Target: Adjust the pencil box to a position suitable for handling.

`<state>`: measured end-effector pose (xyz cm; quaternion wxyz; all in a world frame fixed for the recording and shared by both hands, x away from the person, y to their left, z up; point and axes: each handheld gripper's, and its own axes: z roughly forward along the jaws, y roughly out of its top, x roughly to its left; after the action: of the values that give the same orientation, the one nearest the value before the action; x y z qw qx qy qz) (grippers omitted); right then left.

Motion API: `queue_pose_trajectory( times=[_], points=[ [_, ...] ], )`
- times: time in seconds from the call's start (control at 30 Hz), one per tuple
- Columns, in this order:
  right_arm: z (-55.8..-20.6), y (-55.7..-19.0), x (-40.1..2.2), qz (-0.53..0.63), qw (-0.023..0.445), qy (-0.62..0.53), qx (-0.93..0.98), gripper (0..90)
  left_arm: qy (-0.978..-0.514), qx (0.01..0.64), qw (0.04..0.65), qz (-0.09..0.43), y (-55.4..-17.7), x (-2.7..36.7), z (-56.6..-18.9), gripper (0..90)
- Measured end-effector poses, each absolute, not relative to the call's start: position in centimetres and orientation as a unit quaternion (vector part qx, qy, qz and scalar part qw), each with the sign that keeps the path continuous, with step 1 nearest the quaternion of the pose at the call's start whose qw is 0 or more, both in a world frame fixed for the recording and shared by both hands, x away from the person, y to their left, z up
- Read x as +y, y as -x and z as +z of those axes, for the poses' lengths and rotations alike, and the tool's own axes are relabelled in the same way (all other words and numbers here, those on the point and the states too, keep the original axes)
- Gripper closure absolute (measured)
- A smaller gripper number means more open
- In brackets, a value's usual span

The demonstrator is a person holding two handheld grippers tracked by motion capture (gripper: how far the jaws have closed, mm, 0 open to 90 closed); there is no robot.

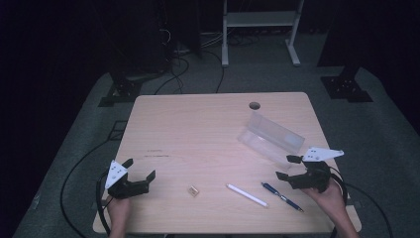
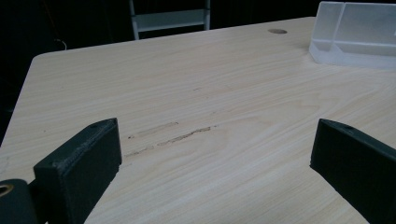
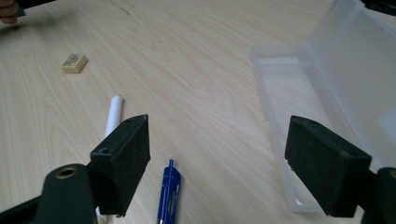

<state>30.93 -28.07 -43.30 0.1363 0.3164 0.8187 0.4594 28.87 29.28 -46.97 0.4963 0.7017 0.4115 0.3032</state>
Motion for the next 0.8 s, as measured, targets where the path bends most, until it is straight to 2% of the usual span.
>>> queue_pose_trajectory(
  times=[0.8],
  points=[
    [-42.6,-35.7,-24.7,0.419,0.128,-0.318,0.841,23.4,-0.696,0.412,0.506,0.301,-28.8,29.3,-46.8,1.1]
  ],
)
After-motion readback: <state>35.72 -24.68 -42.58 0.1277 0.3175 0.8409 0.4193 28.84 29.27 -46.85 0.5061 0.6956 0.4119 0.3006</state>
